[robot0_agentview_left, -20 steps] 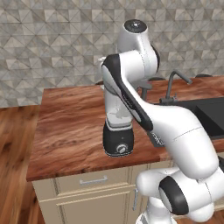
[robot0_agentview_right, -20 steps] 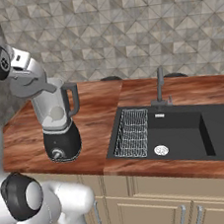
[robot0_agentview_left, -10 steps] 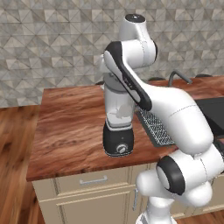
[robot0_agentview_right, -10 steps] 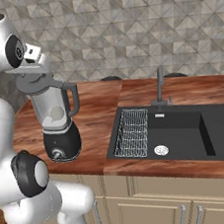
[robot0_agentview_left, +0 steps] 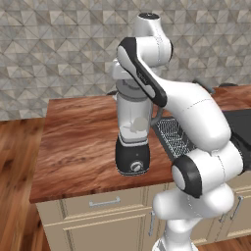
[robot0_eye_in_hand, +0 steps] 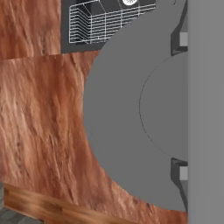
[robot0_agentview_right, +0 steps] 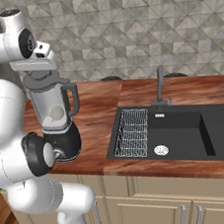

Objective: Open the blender lid, put the orange in the blender, close the lid, and start the blender.

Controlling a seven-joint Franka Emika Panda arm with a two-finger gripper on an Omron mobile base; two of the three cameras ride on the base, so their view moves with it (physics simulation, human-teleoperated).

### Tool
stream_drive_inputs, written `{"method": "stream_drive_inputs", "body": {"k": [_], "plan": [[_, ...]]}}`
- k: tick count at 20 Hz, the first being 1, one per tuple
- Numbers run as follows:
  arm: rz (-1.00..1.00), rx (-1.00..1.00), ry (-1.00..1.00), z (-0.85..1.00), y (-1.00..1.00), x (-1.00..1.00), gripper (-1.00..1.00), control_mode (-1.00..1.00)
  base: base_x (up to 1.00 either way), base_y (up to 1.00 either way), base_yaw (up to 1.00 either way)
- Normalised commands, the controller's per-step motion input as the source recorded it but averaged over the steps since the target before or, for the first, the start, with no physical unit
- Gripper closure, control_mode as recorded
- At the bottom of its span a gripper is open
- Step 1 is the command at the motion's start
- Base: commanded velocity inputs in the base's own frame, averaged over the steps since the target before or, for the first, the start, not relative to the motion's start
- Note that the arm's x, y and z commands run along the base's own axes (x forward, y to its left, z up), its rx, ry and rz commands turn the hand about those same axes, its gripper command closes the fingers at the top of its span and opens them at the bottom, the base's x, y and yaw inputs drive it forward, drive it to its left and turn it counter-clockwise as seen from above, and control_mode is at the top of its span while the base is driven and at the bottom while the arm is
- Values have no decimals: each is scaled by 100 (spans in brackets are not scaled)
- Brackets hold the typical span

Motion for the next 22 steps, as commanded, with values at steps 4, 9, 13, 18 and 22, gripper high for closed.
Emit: {"method": "stream_drive_inputs", "body": {"k": [4,9,13,18,22], "plan": [[4,-8,10,-29,0,7,100,-100,0,0,0],[6,-6,6,-24,0,0,100,-100,0,0,0],[10,-3,0,-6,-1,-5,100,-100,0,0,0],[12,-4,3,-14,-2,-15,100,-100,0,0,0],[12,-1,1,-31,0,-7,100,-100,0,0,0]]}}
